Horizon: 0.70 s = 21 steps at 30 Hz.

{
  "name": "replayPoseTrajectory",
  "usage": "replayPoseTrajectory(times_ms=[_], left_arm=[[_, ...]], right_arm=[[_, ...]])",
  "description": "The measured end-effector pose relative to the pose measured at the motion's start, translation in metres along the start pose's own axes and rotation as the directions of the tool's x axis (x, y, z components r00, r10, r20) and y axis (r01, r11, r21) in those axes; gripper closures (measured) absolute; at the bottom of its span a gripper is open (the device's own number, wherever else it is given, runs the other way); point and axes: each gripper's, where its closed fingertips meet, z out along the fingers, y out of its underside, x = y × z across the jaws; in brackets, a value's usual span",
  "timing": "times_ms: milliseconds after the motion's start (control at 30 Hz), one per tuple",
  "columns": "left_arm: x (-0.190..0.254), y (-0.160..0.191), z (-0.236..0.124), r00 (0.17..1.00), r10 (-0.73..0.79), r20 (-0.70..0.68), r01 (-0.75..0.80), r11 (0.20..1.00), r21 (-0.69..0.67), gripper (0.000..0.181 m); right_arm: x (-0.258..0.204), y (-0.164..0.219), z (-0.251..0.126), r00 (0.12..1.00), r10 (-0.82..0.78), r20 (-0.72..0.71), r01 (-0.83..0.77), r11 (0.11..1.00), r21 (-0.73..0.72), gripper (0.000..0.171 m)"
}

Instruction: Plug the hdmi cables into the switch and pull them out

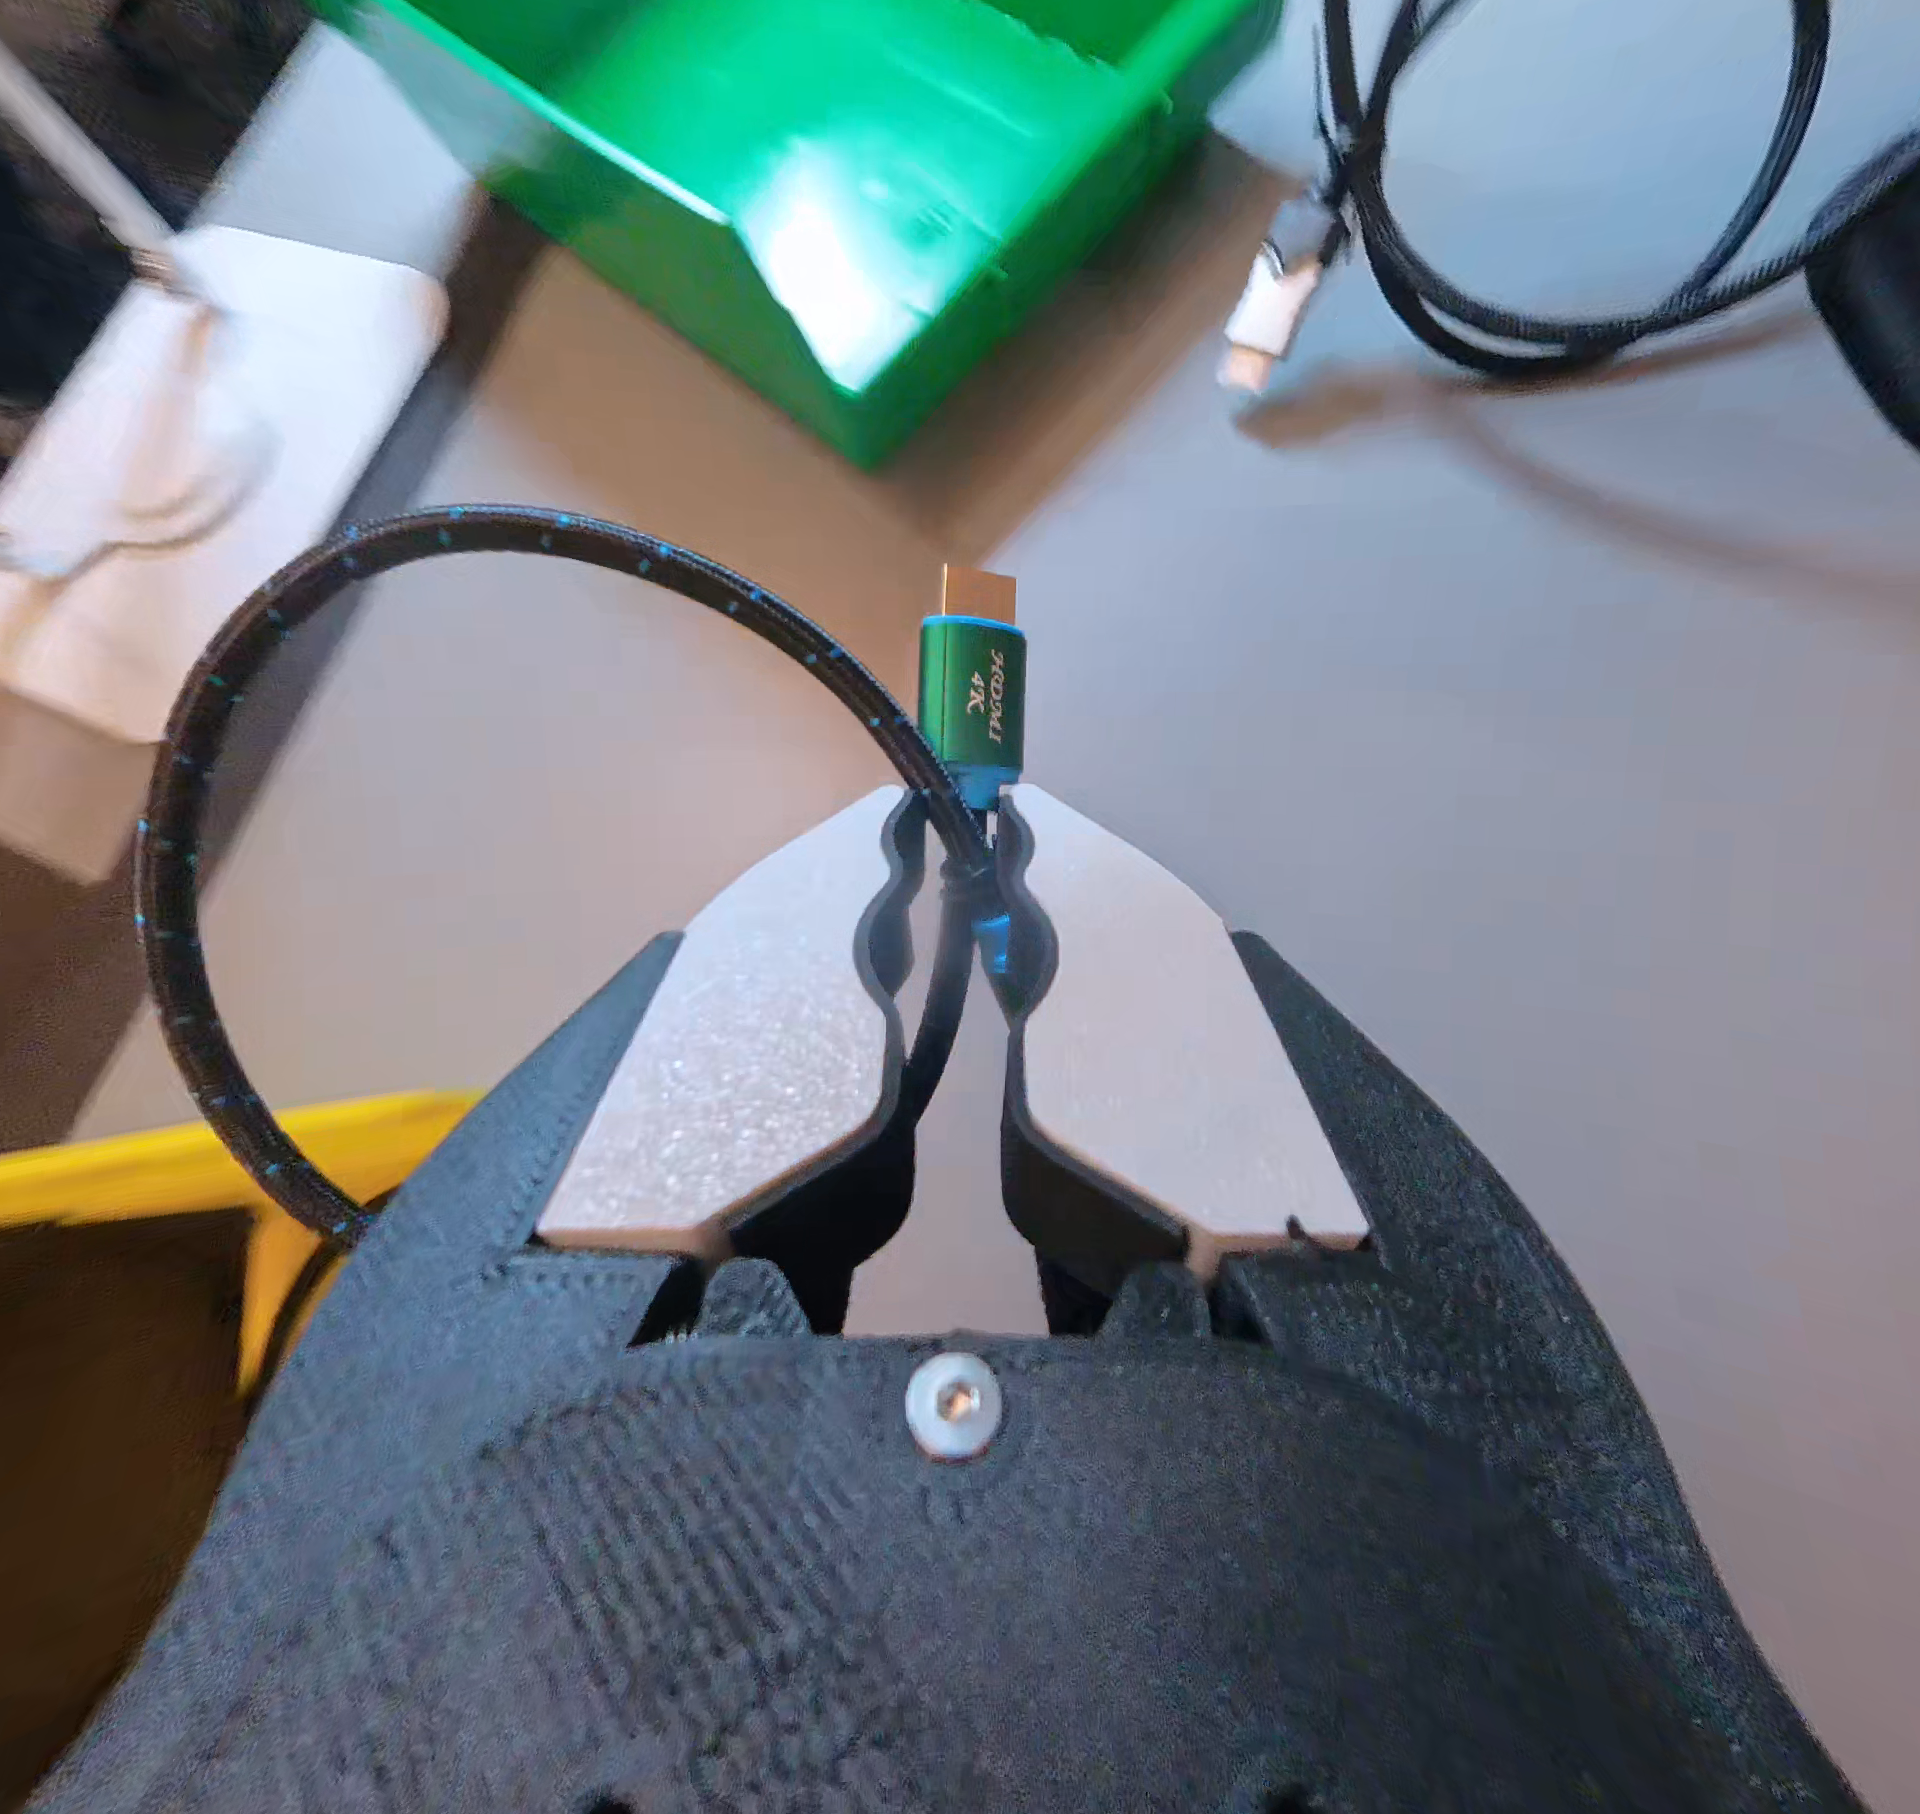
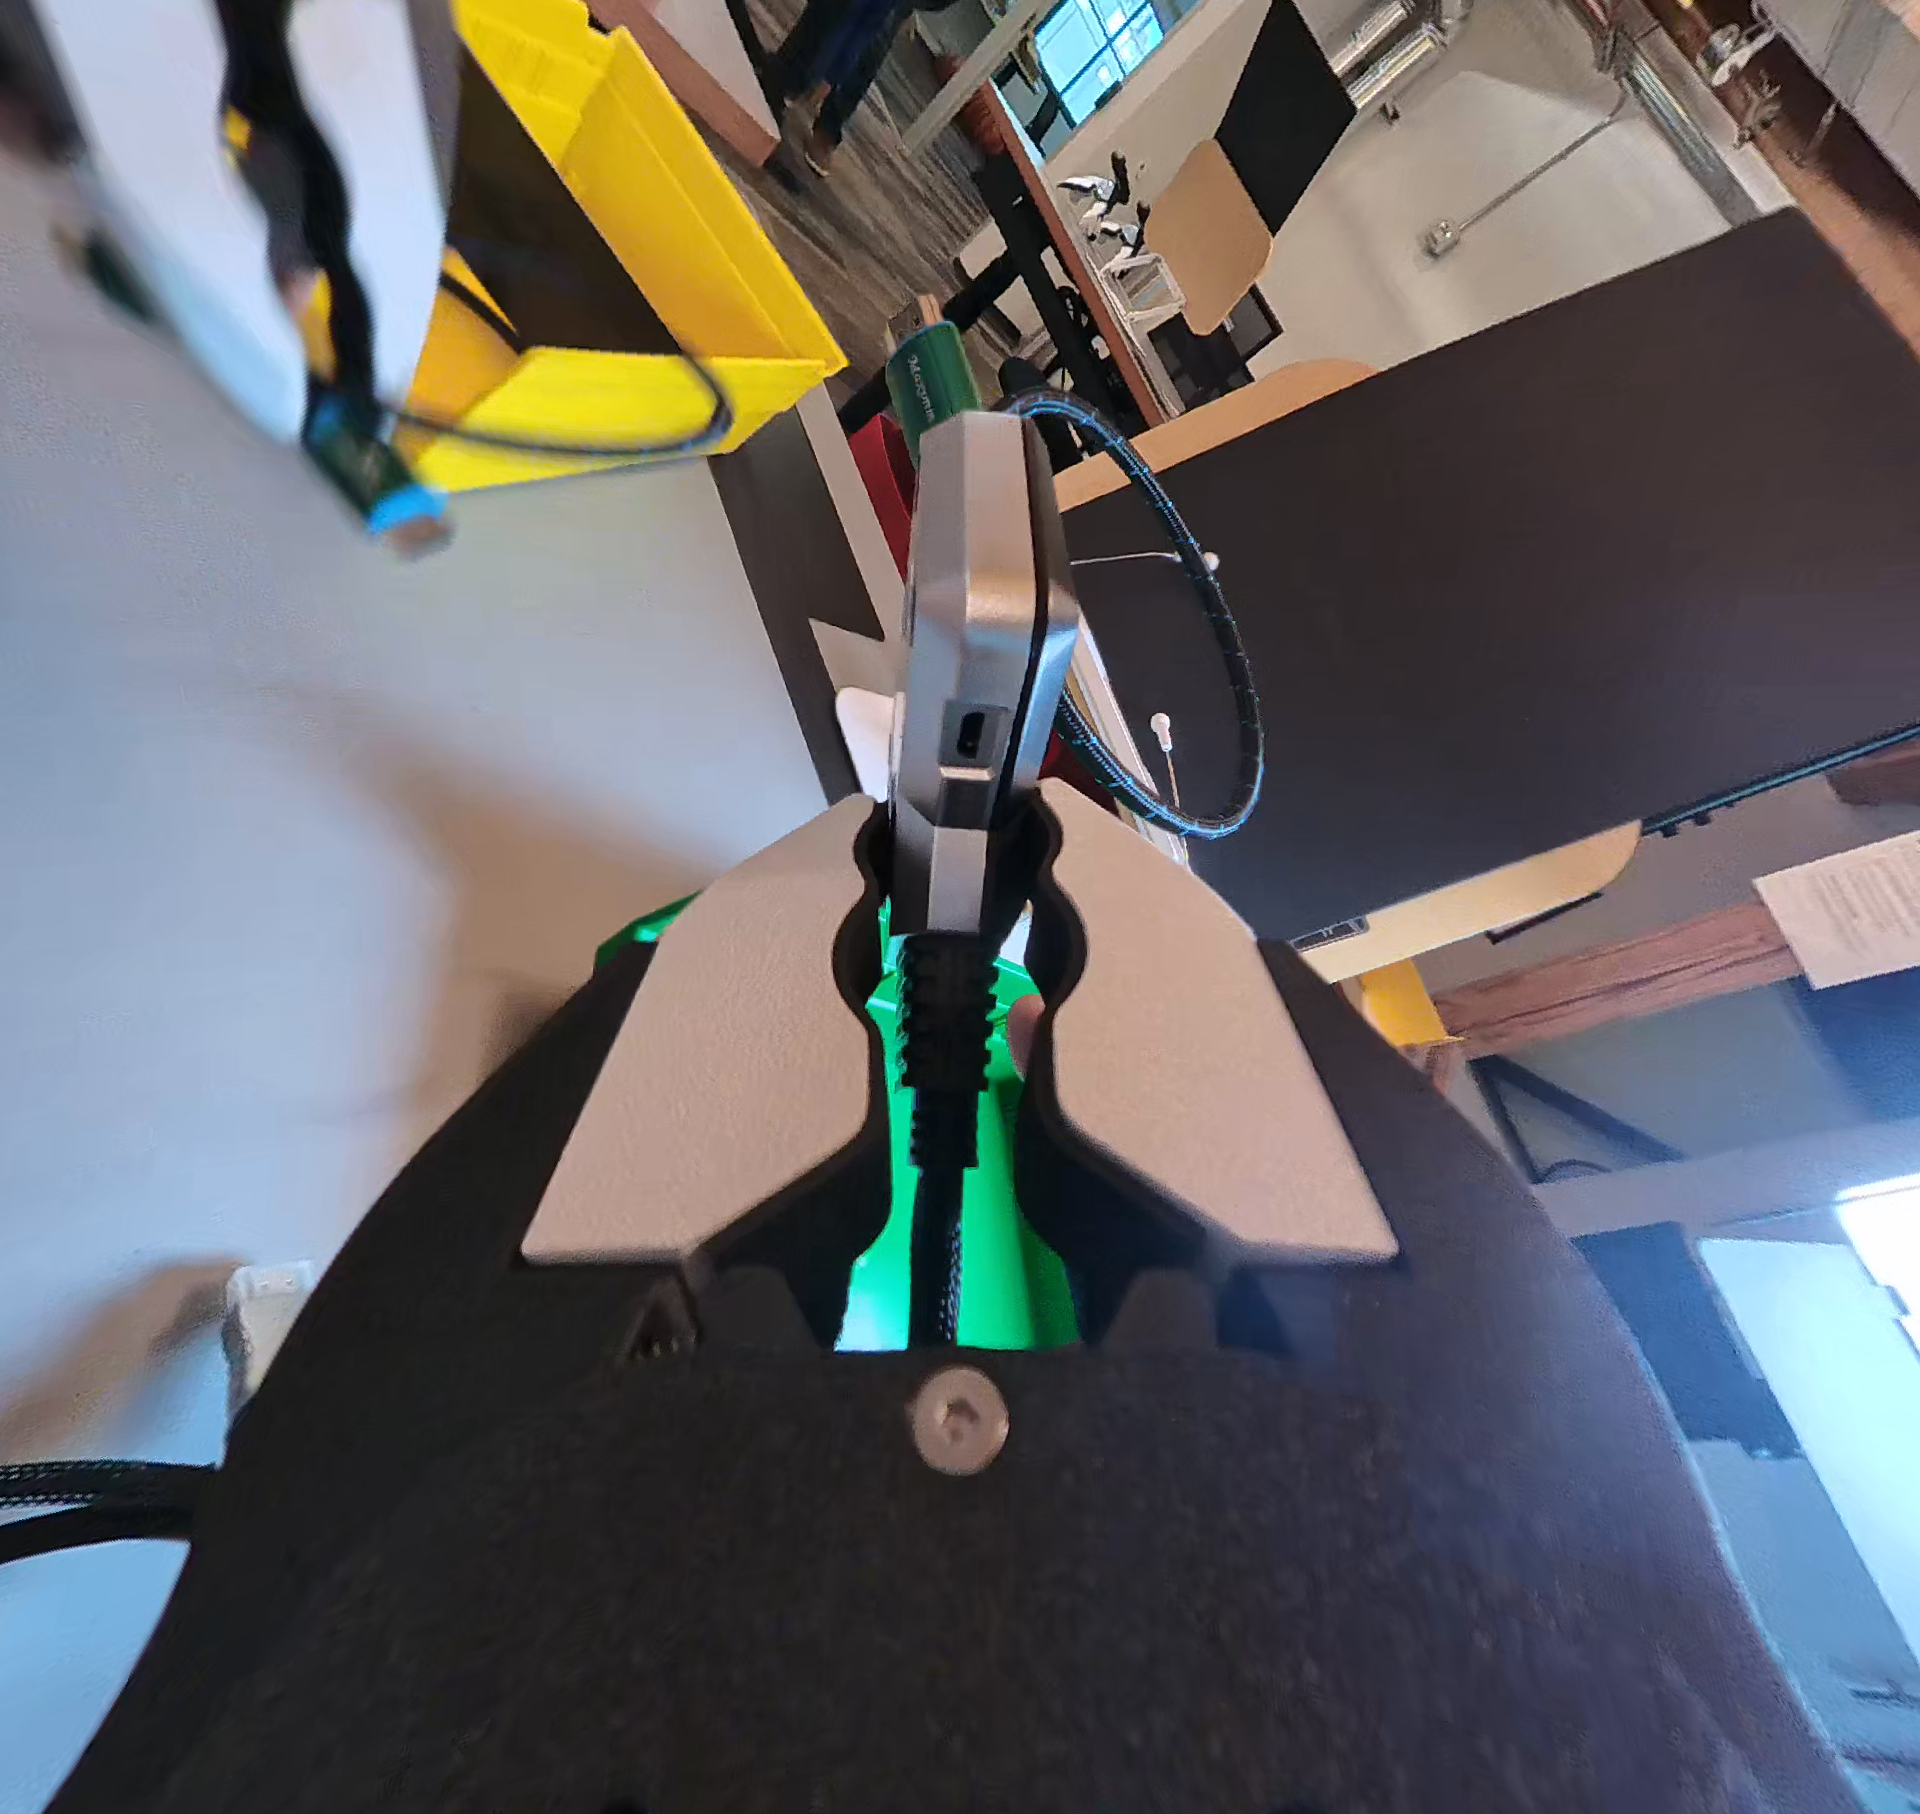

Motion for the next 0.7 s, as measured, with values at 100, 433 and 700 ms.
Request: replayPoseTrajectory(times_ms=[100, 433, 700], left_arm=[[-0.018, -0.016, -0.045, 1.0, -0.016, 0.022, 0.015, 0.998, 0.054, 0.168], [-0.005, -0.051, -0.055, 0.991, 0.099, -0.084, -0.098, 0.995, 0.023, 0.168], [0.03, -0.026, -0.02, 0.939, 0.116, -0.324, -0.133, 0.991, -0.031, 0.168]], right_arm=[[-0.01, 0.0, 0.008, 0.996, -0.091, 0.007, 0.091, 0.996, 0.006, 0.148], [-0.046, -0.003, 0.033, 0.917, -0.395, -0.052, 0.396, 0.918, 0.001, 0.148], [-0.096, 0.011, 0.034, 0.757, -0.631, -0.169, 0.64, 0.768, -0.003, 0.148]])
